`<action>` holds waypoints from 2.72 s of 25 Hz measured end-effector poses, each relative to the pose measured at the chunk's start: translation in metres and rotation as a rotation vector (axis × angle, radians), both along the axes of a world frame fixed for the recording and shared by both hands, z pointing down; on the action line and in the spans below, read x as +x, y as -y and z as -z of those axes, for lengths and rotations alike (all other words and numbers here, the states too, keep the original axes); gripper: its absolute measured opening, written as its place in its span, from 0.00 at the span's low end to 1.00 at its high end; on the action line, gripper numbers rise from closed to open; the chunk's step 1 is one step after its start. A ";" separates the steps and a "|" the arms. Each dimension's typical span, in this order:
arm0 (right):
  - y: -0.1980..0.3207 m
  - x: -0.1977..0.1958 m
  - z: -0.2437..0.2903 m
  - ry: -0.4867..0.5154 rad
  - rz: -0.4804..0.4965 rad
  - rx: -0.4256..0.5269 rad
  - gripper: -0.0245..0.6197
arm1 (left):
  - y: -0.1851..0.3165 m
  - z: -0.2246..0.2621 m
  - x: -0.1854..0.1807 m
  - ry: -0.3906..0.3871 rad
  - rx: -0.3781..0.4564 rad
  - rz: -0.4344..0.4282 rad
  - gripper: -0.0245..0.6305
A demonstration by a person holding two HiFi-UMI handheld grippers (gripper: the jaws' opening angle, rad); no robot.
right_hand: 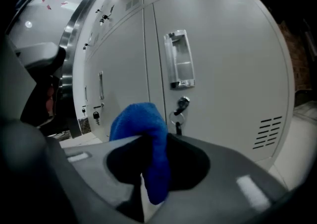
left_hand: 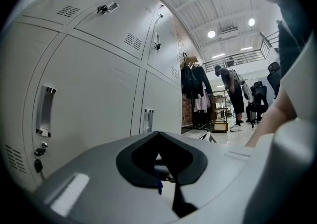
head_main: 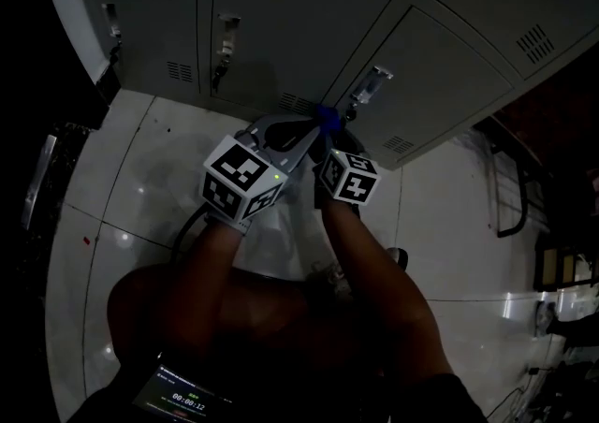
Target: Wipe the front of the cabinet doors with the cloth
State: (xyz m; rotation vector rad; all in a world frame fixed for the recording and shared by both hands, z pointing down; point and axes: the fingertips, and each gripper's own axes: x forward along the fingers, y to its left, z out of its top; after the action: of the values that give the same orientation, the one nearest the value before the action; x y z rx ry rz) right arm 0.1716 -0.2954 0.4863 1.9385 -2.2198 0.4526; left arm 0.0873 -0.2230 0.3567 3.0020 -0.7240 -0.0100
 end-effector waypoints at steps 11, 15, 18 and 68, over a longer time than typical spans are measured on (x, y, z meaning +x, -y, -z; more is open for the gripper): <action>-0.004 0.104 -0.006 -0.061 -0.181 -0.025 0.16 | 0.000 -0.005 0.004 0.017 0.002 -0.010 0.04; -0.016 0.145 -0.006 -0.073 -0.249 -0.023 0.16 | -0.001 -0.006 0.005 0.023 0.004 -0.015 0.04; -0.031 0.180 -0.008 -0.053 -0.330 -0.037 0.16 | -0.003 -0.006 0.006 0.026 0.002 -0.018 0.04; -0.132 0.007 0.146 -0.039 0.333 0.295 0.16 | -0.042 0.012 0.017 0.031 0.110 -0.104 0.04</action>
State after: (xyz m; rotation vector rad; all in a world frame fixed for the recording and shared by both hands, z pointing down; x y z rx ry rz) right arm 0.1784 -0.1639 0.3400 1.6234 -2.6365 0.0415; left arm 0.1038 -0.1807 0.3445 3.1478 -0.5871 0.0006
